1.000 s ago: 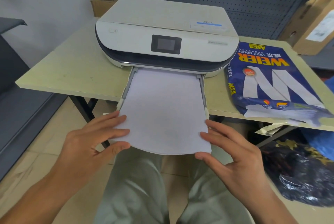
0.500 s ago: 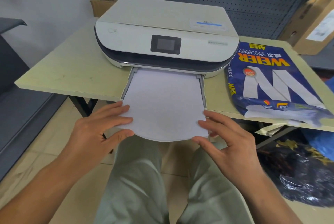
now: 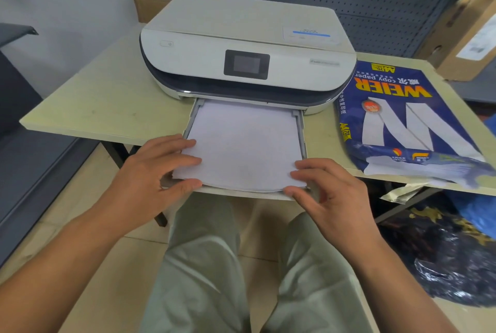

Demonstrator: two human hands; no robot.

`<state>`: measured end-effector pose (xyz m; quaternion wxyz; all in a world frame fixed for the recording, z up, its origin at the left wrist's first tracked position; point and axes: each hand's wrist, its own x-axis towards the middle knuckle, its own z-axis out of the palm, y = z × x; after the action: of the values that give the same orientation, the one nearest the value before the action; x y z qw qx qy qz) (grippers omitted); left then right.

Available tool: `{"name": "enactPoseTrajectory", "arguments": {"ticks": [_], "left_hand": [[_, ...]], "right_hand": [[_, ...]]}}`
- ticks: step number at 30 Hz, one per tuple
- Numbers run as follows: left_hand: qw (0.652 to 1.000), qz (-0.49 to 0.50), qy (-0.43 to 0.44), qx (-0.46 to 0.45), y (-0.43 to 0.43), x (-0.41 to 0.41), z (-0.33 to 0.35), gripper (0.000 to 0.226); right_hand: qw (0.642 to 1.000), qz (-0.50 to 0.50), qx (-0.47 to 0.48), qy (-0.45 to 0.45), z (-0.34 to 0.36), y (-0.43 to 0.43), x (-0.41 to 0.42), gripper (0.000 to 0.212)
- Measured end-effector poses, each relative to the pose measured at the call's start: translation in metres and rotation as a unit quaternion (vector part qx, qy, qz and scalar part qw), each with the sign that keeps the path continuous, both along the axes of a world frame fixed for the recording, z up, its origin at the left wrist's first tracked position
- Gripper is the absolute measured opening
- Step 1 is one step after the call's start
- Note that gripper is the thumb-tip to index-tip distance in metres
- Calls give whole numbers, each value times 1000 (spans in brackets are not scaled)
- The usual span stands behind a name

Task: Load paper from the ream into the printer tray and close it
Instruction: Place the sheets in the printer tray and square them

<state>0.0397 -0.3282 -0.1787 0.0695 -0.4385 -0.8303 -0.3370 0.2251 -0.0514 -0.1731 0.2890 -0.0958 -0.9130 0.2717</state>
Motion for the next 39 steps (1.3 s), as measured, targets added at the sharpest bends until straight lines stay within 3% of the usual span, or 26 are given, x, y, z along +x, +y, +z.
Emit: {"name": "enactPoseTrajectory", "arguments": {"ticks": [7, 15, 22, 32, 39], "left_hand": [[993, 54, -109, 2, 7, -1, 4, 46], [978, 58, -173, -105, 12, -8, 19, 68], [975, 50, -172, -129, 10, -15, 22, 65], [973, 56, -196, -105, 11, -19, 25, 61], [975, 59, -173, -127, 11, -20, 26, 72]], "right_hand": [[999, -20, -12, -38, 4, 3, -9, 30], [997, -25, -32, -65, 12, 3, -18, 38], [995, -40, 1, -94, 11, 1, -17, 48], [988, -46, -31, -142, 21, 4, -20, 65], [988, -35, -45, -145, 18, 9, -19, 69]]}}
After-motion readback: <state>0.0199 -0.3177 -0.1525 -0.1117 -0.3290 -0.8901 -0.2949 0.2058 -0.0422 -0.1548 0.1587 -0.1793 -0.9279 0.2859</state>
